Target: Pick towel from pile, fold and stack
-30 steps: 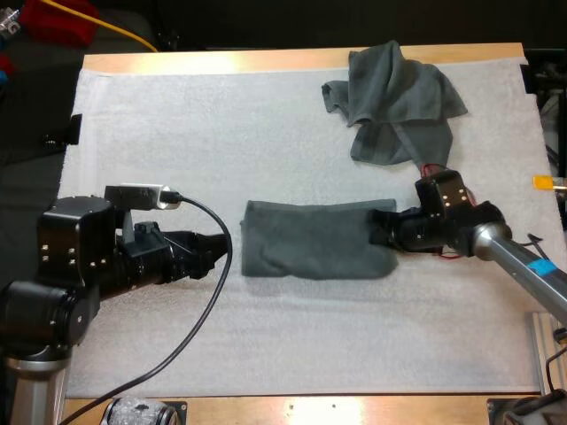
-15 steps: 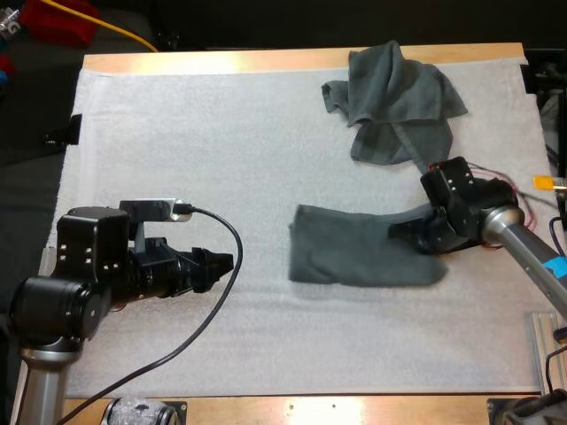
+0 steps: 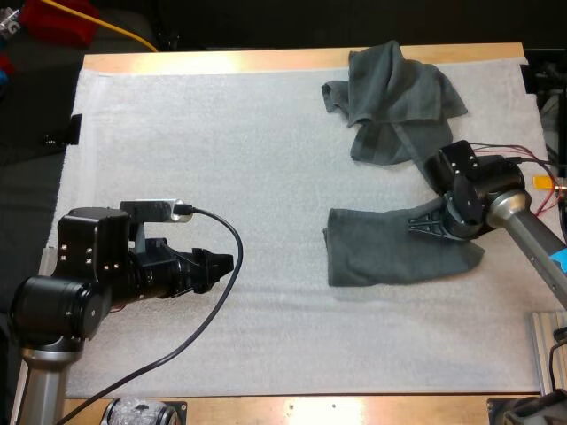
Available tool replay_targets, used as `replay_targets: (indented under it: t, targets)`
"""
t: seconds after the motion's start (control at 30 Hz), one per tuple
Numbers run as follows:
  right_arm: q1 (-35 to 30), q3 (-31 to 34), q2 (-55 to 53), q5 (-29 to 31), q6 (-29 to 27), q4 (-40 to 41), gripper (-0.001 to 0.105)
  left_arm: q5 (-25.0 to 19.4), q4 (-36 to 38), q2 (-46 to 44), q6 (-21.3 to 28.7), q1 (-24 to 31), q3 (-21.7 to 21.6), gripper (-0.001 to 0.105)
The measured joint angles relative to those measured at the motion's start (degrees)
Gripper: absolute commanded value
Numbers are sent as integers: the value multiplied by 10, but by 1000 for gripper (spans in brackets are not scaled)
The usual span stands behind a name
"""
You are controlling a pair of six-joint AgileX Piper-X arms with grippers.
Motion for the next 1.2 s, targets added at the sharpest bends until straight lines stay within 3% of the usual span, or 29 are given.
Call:
replay_targets:
  t: [0.57, 1.2]
  targets:
    - [105, 0, 22, -185, 121, -100, 1, 0, 0, 0, 0, 0, 0, 64]
    - [115, 0, 107, -222, 180, -179, 1, 0, 0, 0, 0, 0, 0, 64]
